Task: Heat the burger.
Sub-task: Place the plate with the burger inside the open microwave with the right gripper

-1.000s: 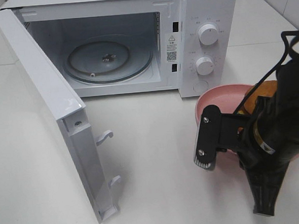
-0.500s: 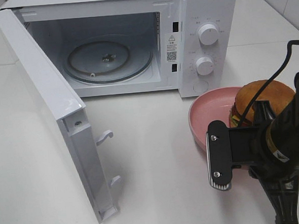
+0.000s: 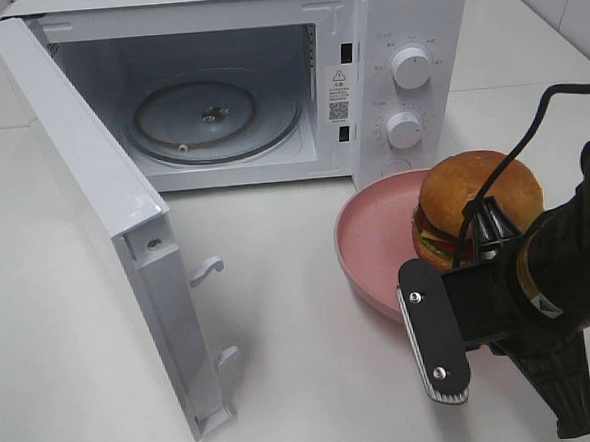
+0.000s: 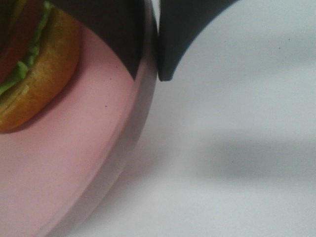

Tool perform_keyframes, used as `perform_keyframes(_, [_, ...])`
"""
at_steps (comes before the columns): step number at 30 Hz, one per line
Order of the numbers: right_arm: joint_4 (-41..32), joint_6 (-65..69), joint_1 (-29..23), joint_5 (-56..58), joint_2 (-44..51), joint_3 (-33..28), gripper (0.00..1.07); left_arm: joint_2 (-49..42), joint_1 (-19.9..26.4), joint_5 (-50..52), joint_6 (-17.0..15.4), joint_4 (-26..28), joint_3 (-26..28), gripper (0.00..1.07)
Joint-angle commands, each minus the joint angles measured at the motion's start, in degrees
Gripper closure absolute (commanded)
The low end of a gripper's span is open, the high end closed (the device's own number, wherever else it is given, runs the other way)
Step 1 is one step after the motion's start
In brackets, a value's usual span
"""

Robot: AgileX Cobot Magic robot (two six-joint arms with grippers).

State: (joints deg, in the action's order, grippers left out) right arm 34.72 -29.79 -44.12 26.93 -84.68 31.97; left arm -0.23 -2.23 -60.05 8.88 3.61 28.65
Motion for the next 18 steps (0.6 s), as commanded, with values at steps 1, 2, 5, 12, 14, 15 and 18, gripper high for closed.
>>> perform_keyframes(1, [1.8, -4.4, -0.1, -1.8, 1.0, 0.3, 1.07, -1.4, -0.1, 0.8, 0.0, -0.1, -0.2, 1.06])
perform_keyframes(2, [1.8, -5.8, -0.1, -2.0, 1.0, 0.3, 1.07, -1.4, -0.1, 0.8, 0.0, -0.1, -0.2, 1.06])
perform_keyframes(5, [1.8, -10.3, -0.1, -2.5, 1.0, 0.3, 1.07, -1.4, -0.1, 0.8, 0.0, -0.1, -0.2, 1.06])
perform_keyframes(12, [1.6, -17.0, -0.1, -2.8, 1.0, 0.3, 1.07, -1.4, -0.1, 0.8, 0.0, -0.1, -0.2, 1.06])
perform_keyframes(14, [1.6, -17.4, -0.1, -3.1, 1.0, 0.3, 1.07, -1.4, -0.1, 0.8, 0.0, -0.1, -0.2, 1.06])
perform_keyframes(15, [1.7, -18.0, -0.1, -3.3, 1.0, 0.3, 1.07, -1.4, -0.1, 0.8, 0.0, -0.1, -0.2, 1.06])
perform_keyframes(18, [1.6, -19.4, -0.1, -4.8, 1.0, 0.3, 1.07, -1.4, -0.1, 0.8, 0.0, -0.1, -0.2, 1.06])
